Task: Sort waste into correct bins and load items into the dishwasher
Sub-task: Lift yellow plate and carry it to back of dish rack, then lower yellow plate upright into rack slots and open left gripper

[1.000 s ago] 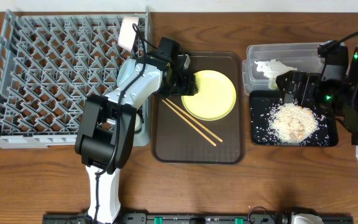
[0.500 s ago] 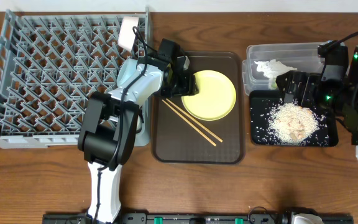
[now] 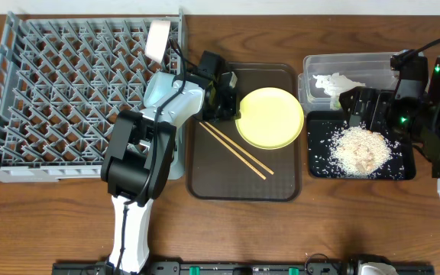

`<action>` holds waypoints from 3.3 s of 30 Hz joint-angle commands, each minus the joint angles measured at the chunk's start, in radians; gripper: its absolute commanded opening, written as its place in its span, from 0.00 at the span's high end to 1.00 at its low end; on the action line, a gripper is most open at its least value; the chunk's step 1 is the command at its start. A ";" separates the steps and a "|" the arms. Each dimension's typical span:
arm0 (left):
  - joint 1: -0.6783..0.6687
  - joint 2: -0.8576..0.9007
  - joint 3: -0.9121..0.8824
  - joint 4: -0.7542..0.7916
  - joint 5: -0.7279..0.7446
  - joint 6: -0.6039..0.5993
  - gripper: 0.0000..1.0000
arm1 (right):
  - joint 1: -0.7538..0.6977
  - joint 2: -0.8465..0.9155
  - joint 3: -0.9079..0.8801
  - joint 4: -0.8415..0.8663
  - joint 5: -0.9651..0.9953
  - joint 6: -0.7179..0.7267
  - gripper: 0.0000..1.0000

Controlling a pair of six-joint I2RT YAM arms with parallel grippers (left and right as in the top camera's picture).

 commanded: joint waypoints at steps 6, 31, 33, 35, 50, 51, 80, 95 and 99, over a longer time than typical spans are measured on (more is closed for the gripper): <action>0.012 -0.020 0.011 0.011 0.032 -0.029 0.93 | -0.003 0.005 0.001 0.002 0.003 0.008 0.01; 0.181 -0.355 0.011 -0.044 0.035 0.016 0.93 | -0.003 0.005 0.001 0.002 0.003 0.008 0.01; 0.187 -0.418 0.011 -0.063 -0.085 0.039 0.93 | -0.003 0.005 0.001 0.002 0.003 0.008 0.01; 0.193 -0.468 0.011 -0.083 -0.191 0.059 0.93 | -0.003 0.005 0.001 0.002 0.003 0.008 0.01; 0.290 -0.670 0.011 -0.151 -0.851 0.199 0.93 | -0.003 0.005 0.001 0.002 0.003 0.008 0.01; 0.290 -0.670 0.011 -0.147 -0.887 0.214 0.93 | -0.003 0.005 0.001 0.002 0.003 0.008 0.01; 0.290 -0.536 0.010 0.125 -1.273 0.512 0.93 | -0.003 0.005 0.001 0.002 0.003 0.008 0.01; 0.290 -0.438 0.010 0.206 -1.303 0.650 0.93 | -0.003 0.005 0.001 0.002 0.003 0.008 0.01; 0.290 -0.420 0.010 0.220 -1.305 0.672 0.93 | -0.003 0.005 0.001 0.002 0.003 0.008 0.01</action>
